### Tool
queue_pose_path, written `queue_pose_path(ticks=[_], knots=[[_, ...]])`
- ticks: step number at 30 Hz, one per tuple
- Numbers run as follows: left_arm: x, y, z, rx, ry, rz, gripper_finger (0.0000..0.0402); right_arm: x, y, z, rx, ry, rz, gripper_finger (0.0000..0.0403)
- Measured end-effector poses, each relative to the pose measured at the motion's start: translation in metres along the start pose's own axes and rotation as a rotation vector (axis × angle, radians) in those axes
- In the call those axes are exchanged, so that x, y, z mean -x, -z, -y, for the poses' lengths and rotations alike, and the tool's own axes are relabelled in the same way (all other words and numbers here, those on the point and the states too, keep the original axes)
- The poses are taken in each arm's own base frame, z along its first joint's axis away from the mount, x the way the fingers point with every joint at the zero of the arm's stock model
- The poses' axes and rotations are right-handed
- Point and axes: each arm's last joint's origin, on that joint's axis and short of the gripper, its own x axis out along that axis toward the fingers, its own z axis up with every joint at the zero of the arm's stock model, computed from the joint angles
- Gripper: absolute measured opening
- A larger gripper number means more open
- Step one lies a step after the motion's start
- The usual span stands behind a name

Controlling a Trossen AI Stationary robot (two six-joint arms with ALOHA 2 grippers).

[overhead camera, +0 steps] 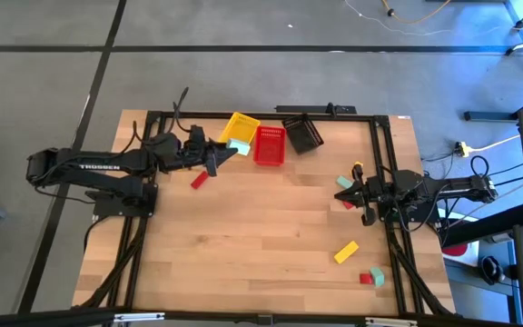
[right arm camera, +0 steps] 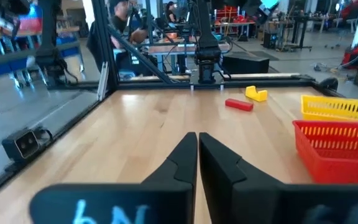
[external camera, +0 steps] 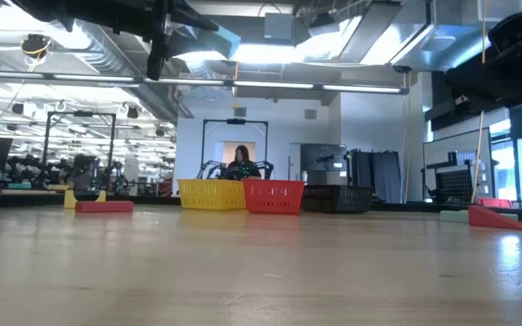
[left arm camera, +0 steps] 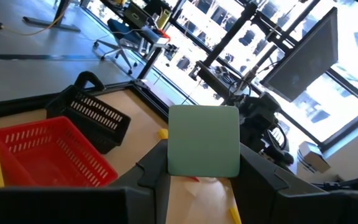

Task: Sort & place blocks by color
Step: Put the top left blue block into the black bin

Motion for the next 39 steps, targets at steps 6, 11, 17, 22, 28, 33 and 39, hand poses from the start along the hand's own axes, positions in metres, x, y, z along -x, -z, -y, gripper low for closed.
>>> queue_pose_path(ticks=[6,11,17,22,28,33,39], knots=[[0.000,0.000,-0.001,-0.026,-0.024,0.015,0.0121,0.002,-0.021,-0.001,-0.205,-0.035,0.220,0.0020],[0.000,0.002,-0.001,-0.123,-0.001,-0.033,0.0121,0.017,-0.055,0.000,-0.428,-0.050,0.612,0.0020],[0.000,0.003,0.000,-0.213,0.080,-0.078,0.0121,0.038,-0.076,0.003,-0.303,0.064,0.935,0.0020],[0.003,-0.001,0.000,-0.249,0.172,-0.109,0.0121,0.042,-0.095,0.002,-0.225,0.106,0.958,0.0020],[0.010,-0.013,0.000,-0.271,0.260,-0.083,0.0121,0.021,-0.129,0.004,-0.210,0.268,0.788,0.0020],[0.013,-0.025,0.009,-0.276,0.337,0.042,0.0121,-0.014,-0.138,0.006,-0.126,0.395,0.494,0.0020],[0.005,-0.022,0.011,-0.259,0.247,0.128,0.0121,-0.037,-0.141,0.005,-0.082,0.352,0.343,0.0020]])
